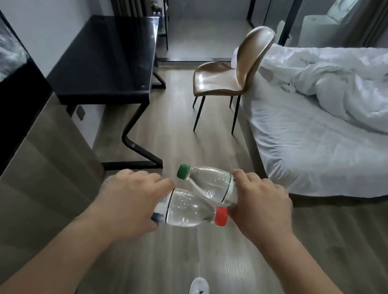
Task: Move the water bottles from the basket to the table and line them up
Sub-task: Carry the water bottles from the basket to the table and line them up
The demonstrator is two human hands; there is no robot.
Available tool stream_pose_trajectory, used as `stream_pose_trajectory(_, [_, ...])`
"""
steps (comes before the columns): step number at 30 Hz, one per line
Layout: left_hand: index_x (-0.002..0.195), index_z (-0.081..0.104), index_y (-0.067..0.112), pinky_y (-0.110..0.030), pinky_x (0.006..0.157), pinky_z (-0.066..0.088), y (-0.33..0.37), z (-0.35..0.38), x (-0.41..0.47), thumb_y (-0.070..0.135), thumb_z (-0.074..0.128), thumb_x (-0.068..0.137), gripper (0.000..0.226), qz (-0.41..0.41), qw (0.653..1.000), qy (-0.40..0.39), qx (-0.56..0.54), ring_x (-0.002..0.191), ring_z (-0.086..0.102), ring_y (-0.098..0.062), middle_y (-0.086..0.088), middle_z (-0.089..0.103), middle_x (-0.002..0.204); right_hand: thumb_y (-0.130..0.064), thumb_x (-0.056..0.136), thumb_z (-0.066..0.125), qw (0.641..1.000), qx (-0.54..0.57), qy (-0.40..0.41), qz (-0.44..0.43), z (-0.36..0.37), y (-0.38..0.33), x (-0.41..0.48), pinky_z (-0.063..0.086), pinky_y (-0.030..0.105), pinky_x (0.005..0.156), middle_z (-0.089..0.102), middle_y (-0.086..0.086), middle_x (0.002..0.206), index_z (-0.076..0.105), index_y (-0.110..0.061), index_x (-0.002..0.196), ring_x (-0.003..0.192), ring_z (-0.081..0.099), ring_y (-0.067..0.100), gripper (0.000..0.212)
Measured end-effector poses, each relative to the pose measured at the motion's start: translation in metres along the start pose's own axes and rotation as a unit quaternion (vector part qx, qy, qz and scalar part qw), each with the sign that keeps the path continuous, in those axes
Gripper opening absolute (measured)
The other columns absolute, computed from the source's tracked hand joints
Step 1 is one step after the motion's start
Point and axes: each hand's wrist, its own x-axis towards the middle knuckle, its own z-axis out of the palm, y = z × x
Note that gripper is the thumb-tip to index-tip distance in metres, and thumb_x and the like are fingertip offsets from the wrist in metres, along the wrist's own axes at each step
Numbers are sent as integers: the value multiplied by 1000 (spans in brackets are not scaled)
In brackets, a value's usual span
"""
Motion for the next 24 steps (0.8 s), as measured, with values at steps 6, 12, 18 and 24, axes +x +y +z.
stream_pose_trajectory(6, [101,59,30,-37,65,47,-55,-6,99,51,62,55,50,-23,1000,-6,-1,73,61,-21,10,57,78,-50,65,83,1000,-1,-6,-30,6,6,125,34,37,67,67,-6,98,54,-31,121,84,66,28,65])
stream_pose_trajectory(12, [97,58,30,-35,61,45,-131,12,202,44,73,52,49,-13,1000,15,-6,68,60,-21,10,55,74,-49,67,83,1000,-11,5,-21,29,-6,246,40,38,71,68,-5,99,55,-32,125,84,66,28,67])
stream_pose_trajectory(18, [101,55,31,-35,63,45,-224,10,300,43,67,54,50,23,999,21,-20,70,60,-20,11,56,76,-52,59,88,1000,-28,14,-2,35,-30,362,35,35,67,70,-6,95,61,-32,122,81,68,27,71])
stream_pose_trajectory(24, [98,57,30,-32,57,41,-295,1,386,38,73,49,53,28,999,22,-6,64,57,-20,11,55,73,-50,55,90,999,-36,7,20,40,-46,460,30,35,63,67,-4,87,64,-29,112,70,66,29,66])
